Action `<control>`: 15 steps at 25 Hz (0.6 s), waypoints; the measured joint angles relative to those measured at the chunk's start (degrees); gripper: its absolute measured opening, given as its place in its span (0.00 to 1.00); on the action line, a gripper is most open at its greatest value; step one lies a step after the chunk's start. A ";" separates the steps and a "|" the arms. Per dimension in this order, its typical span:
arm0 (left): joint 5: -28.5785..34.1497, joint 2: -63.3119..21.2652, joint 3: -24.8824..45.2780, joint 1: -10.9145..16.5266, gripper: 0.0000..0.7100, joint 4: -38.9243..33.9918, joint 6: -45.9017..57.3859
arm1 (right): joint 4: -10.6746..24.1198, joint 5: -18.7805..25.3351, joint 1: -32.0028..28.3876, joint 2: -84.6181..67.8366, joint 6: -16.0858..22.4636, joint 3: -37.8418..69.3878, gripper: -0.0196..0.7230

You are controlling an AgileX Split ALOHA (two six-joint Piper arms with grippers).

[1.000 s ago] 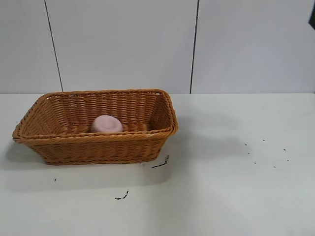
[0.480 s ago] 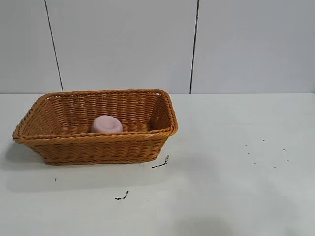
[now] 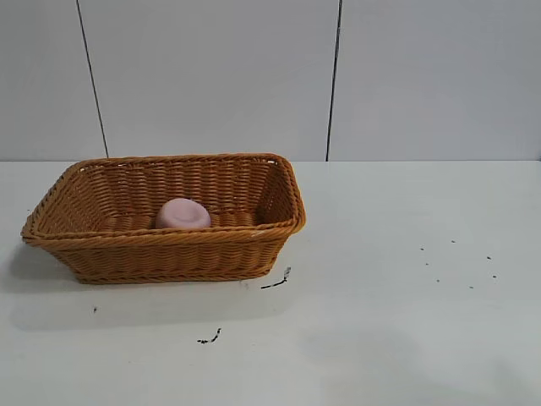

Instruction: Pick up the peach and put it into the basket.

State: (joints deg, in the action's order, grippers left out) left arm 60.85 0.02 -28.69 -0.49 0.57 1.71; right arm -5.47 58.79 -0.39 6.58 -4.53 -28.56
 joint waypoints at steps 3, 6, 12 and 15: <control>0.00 0.00 0.00 0.00 0.98 0.00 0.00 | -0.17 -0.04 1.66 -4.76 0.00 0.00 0.96; 0.00 0.00 0.00 0.00 0.98 0.00 0.00 | -0.22 -0.03 1.91 -6.82 0.00 0.00 0.96; 0.00 0.00 0.00 0.00 0.98 0.00 0.00 | -0.28 -0.03 1.91 -6.83 0.00 0.00 0.96; 0.00 0.00 0.00 0.00 0.98 0.00 0.00 | -0.28 -0.03 1.91 -6.83 0.00 0.00 0.96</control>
State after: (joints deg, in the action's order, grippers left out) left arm 60.85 0.02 -28.69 -0.49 0.57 1.71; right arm -5.75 58.77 1.51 -0.25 -4.53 -28.56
